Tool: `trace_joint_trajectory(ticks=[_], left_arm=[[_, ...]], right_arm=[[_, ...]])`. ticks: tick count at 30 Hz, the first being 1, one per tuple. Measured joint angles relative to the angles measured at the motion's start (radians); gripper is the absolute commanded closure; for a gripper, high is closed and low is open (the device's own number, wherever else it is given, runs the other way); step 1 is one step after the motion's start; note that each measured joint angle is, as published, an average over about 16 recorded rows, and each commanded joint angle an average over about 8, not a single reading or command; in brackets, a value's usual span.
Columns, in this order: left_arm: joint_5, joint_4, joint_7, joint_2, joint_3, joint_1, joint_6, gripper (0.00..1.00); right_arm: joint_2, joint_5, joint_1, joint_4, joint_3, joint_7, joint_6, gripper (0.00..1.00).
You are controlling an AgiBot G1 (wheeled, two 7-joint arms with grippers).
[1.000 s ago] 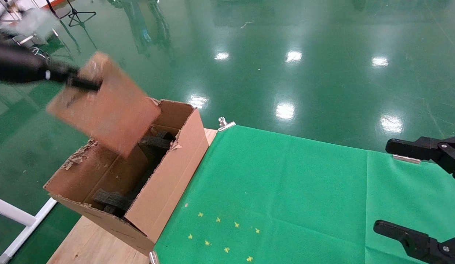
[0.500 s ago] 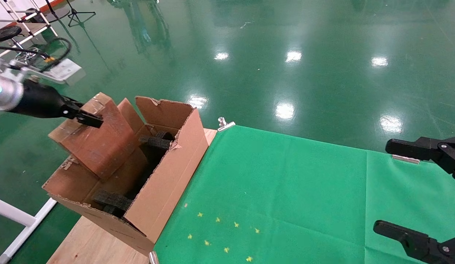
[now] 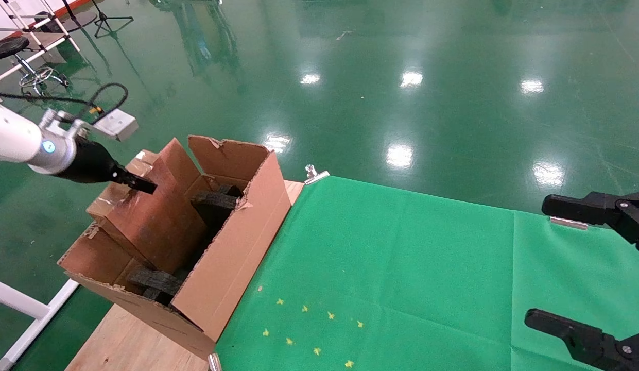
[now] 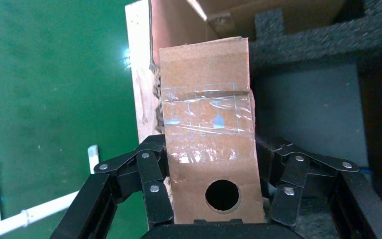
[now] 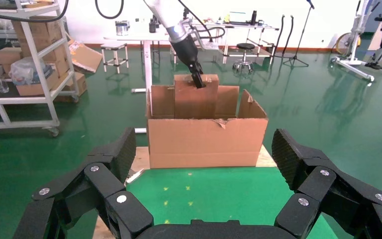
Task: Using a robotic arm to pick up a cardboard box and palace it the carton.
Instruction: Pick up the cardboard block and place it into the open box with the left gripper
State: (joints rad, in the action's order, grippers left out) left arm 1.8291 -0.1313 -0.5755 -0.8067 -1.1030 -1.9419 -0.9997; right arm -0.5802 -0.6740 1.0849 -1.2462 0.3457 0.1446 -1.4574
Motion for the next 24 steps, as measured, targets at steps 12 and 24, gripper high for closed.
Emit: trace_joint_trajectory(ticks=[12, 24], left_arm=[[-0.013, 0.047, 0.005, -0.038, 0.007, 0.108, 0.086, 1.0], [-0.026, 0.1, -0.012, -0.077, 0.014, 0.194, 0.115, 1.0]], right_arm=[[0.0, 0.0, 0.0, 0.0, 0.0, 0.0, 0.0, 0.0], [0.0, 0.0, 0.0, 0.0, 0.0, 0.0, 0.0, 0.0]])
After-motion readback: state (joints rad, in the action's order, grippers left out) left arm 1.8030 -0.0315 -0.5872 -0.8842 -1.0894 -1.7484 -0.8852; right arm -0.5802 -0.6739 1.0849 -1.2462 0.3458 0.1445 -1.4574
